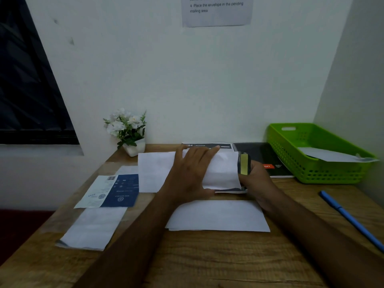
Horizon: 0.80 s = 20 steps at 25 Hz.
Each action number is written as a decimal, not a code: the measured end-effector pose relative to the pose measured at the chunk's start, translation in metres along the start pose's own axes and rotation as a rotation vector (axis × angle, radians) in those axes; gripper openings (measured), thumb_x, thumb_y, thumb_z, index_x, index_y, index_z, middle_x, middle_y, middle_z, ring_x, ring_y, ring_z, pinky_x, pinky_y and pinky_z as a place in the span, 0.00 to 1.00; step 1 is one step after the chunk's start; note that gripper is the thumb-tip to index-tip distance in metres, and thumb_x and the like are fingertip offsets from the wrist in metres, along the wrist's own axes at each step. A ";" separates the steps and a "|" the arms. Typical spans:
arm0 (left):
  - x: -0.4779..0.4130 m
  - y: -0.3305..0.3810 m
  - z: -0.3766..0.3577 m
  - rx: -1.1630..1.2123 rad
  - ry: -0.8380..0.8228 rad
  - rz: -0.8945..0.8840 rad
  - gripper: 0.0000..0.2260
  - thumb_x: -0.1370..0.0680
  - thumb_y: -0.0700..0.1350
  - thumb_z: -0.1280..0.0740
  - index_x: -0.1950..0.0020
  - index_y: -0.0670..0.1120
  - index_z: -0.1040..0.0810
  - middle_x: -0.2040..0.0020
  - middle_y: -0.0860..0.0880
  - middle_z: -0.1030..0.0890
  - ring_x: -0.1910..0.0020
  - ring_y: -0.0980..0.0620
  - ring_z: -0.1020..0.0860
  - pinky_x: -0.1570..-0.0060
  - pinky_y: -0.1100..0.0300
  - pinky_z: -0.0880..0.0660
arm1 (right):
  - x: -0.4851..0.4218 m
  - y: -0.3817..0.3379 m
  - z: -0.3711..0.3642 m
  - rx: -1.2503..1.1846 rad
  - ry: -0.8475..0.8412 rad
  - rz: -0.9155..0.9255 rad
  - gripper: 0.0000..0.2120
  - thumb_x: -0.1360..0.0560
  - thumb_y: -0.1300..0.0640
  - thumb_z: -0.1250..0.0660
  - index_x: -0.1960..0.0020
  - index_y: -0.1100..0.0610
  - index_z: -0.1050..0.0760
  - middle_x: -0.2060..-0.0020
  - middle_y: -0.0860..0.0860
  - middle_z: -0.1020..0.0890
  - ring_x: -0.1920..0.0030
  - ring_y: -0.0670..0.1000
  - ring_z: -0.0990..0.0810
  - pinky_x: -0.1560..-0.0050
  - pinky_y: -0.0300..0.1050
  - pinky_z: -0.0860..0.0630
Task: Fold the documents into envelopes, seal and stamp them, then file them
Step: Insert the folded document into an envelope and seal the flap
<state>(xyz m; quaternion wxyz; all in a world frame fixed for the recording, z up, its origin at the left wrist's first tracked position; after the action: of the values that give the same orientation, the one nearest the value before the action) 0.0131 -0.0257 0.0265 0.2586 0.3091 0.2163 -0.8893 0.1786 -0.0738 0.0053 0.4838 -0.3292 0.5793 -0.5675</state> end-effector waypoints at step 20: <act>0.030 -0.075 0.005 0.080 0.041 0.275 0.34 0.38 0.58 0.30 0.35 0.46 0.31 0.47 0.46 0.24 0.48 0.46 0.27 0.47 0.51 0.35 | 0.012 0.001 0.039 0.997 -0.765 -0.075 0.27 0.36 0.47 0.22 0.41 0.45 0.27 0.47 0.42 0.22 0.48 0.41 0.23 0.52 0.32 0.27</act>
<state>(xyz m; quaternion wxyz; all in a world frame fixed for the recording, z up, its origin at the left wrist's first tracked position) -0.0542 0.0191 0.0270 0.3608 0.3640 0.1413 -0.8470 0.2117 -0.0980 0.0064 0.7318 -0.2642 0.0190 -0.6279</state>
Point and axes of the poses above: each hand's wrist, its own x-axis away from the middle knuckle, its own z-axis out of the back of the hand, y = z × x, the point moved 4 cm from there along -x, towards the middle knuckle
